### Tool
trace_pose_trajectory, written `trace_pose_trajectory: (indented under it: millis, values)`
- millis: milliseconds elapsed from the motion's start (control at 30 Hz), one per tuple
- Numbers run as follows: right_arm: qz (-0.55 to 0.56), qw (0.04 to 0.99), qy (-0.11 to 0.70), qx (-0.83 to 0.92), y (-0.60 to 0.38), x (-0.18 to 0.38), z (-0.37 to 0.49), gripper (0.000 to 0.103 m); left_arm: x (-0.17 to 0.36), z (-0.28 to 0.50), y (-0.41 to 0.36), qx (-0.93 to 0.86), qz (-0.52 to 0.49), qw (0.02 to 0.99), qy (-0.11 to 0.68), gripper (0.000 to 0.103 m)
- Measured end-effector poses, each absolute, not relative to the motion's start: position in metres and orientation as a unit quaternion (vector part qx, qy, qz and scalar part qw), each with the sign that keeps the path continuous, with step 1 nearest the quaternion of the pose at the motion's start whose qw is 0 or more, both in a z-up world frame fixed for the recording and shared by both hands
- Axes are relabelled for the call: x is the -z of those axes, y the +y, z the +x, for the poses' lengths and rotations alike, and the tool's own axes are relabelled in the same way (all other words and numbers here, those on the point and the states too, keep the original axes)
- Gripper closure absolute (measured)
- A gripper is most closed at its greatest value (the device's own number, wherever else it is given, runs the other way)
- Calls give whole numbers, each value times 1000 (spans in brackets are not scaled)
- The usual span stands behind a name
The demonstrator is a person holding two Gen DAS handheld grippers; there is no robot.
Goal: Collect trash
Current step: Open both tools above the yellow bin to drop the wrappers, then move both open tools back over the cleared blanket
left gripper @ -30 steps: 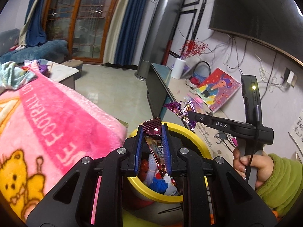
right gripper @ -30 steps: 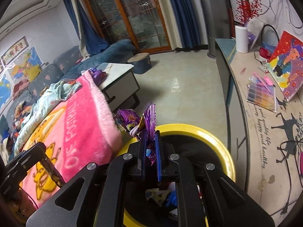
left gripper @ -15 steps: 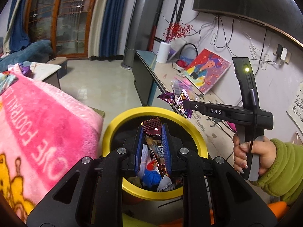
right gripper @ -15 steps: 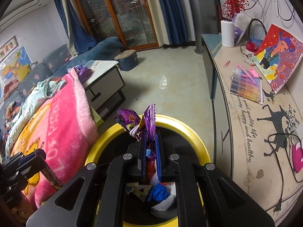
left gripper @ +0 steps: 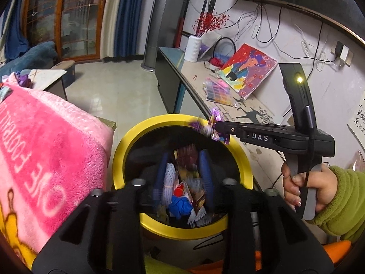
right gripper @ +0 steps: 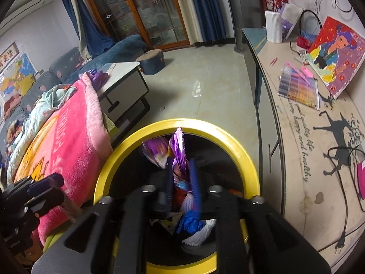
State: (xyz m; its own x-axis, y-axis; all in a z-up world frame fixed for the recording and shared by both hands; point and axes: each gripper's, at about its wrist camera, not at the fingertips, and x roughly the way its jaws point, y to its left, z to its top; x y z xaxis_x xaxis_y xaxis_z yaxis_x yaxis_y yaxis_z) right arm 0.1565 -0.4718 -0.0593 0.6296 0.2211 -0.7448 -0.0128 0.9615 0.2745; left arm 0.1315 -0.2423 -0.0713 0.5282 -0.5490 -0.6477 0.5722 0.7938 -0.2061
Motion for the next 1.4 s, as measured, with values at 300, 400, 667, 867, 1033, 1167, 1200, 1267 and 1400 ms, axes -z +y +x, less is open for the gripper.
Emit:
trace_pose_trajectory:
  millis: [300,400,667,867,1033,1167,1200,1267,1400]
  values:
    - [138,897,415,-63,-472,55,155,38,68,139,-230,296,0,880,372,37]
    - [133,901,409,-62,-464,52,155,19,66,143,-222,283,-6,880,381,26]
    - [133,896,417,-75,-433,43,160,7,57,147,-176,198,-35,905,375,11]
    - [114,903,404,-89,-397,18,162,7,42,146,-129,142,-59,919,363,11]
    - [51,909,401,-105,-347,-1,156,7,31,136,-96,95,-59,931,347,11]
    - [30,908,399,-125,-309,-10,145,7,19,123,-69,71,-70,938,332,11]
    - [23,909,395,-127,-301,-12,142,7,16,119,-62,65,-73,940,327,11]
    - [7,917,377,-130,-285,-16,132,7,12,111,-51,58,-75,944,316,11]
    - [-24,939,318,-129,-261,-26,109,7,5,97,-34,36,-75,951,299,11]
